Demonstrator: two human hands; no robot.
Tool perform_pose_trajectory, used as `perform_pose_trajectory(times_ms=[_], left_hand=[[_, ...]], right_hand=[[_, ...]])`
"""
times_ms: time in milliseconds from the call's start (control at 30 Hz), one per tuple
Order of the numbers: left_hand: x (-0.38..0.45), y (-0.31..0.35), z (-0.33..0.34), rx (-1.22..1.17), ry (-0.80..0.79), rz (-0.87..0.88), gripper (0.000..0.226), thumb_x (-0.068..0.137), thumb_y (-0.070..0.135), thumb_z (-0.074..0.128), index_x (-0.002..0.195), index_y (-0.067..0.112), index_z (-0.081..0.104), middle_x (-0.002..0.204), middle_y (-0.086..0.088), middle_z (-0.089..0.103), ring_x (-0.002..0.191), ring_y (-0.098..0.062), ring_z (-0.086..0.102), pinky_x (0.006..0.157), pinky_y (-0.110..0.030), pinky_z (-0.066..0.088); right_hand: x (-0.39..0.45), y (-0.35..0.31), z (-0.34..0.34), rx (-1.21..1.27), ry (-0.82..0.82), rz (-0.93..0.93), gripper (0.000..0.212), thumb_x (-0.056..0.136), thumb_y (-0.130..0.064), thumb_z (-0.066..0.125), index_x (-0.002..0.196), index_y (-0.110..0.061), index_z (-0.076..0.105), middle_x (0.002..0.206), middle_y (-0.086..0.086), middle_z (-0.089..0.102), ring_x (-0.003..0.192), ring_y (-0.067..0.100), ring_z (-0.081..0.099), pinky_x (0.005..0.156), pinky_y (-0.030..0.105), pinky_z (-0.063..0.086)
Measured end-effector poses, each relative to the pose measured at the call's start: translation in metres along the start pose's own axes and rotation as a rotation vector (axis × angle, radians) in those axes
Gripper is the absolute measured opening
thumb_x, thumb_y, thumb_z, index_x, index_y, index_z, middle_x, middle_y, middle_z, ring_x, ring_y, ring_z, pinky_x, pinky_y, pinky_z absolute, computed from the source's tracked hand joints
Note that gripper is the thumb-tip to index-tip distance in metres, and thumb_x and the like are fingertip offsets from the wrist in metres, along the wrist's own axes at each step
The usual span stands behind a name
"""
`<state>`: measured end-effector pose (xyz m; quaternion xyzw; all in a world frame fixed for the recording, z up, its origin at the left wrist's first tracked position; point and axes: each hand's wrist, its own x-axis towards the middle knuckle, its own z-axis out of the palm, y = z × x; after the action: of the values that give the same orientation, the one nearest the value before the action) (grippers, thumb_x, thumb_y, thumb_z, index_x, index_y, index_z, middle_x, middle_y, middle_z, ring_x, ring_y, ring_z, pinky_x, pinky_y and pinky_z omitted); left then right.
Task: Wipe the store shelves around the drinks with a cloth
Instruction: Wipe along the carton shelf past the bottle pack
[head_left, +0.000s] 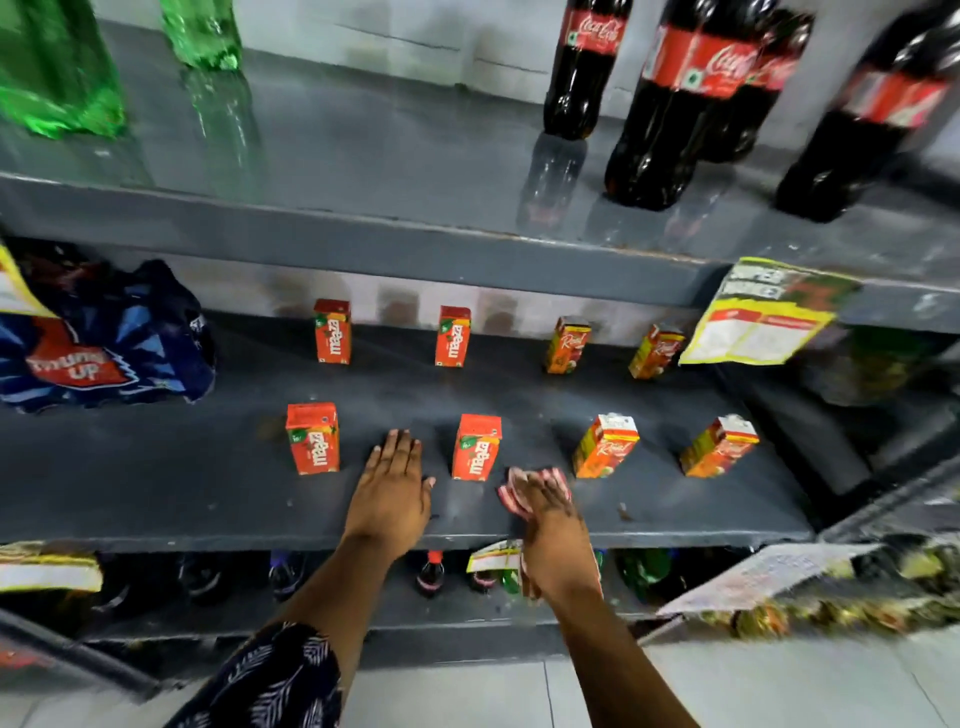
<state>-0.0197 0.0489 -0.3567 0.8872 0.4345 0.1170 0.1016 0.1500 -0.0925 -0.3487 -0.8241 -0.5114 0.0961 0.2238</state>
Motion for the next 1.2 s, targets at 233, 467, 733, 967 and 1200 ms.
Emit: perform_pose_trajectory(times_ms=[233,467,733,967,1200], left_hand=[[-0.03,-0.003,-0.02,-0.031,-0.059,0.011,0.062,0.099,0.037,0.023,0.146,0.001,0.007,0.157,-0.014,0.003,0.143,-0.023,-0.002,0.114,-0.036,-0.003],[-0.078,-0.046,-0.045,-0.101,0.037,0.083,0.069,0.091,0.047,0.011,0.137,0.006,0.042,0.143,-0.013,0.044,0.137,-0.023,0.028,0.113,-0.035,0.015],[-0.086,-0.147,-0.08,-0.05,0.31,-0.079,0.046,0.088,0.033,0.033,0.105,0.004,0.065,0.11,-0.019,0.066,0.109,-0.032,0.059,0.098,-0.044,0.035],[-0.04,-0.219,-0.071,0.057,0.161,-0.135,0.062,0.09,0.04,0.029,0.137,0.002,0.039,0.144,-0.015,0.041,0.138,-0.027,0.024,0.112,-0.049,0.019],[-0.034,-0.226,-0.059,0.004,0.211,-0.138,0.072,0.086,0.048,0.019,0.142,0.004,0.03,0.151,-0.009,0.028,0.139,-0.015,0.008,0.114,-0.038,0.005]], right_hand=[[-0.074,-0.011,-0.023,0.01,-0.181,0.108,0.059,0.068,-0.002,0.058,0.126,-0.01,0.053,0.134,-0.001,0.05,0.121,0.004,0.05,0.097,0.007,0.035],[-0.094,-0.057,-0.019,0.171,-0.016,0.129,0.066,0.071,0.001,0.032,0.116,-0.04,0.058,0.114,-0.016,0.068,0.103,-0.005,0.061,0.094,0.023,0.05],[-0.01,-0.169,-0.017,0.324,-0.038,-0.005,0.054,0.079,-0.003,0.039,0.117,-0.036,0.06,0.118,-0.014,0.066,0.105,0.003,0.061,0.098,0.024,0.046],[0.105,-0.197,-0.001,0.084,0.032,0.036,0.053,0.08,0.001,0.042,0.124,-0.026,0.054,0.114,0.008,0.069,0.098,0.03,0.065,0.084,0.044,0.055],[0.204,-0.185,0.045,0.171,-0.135,-0.008,0.048,0.094,-0.021,0.034,0.135,0.004,0.036,0.143,0.025,0.039,0.129,0.038,0.038,0.104,0.021,0.037]])
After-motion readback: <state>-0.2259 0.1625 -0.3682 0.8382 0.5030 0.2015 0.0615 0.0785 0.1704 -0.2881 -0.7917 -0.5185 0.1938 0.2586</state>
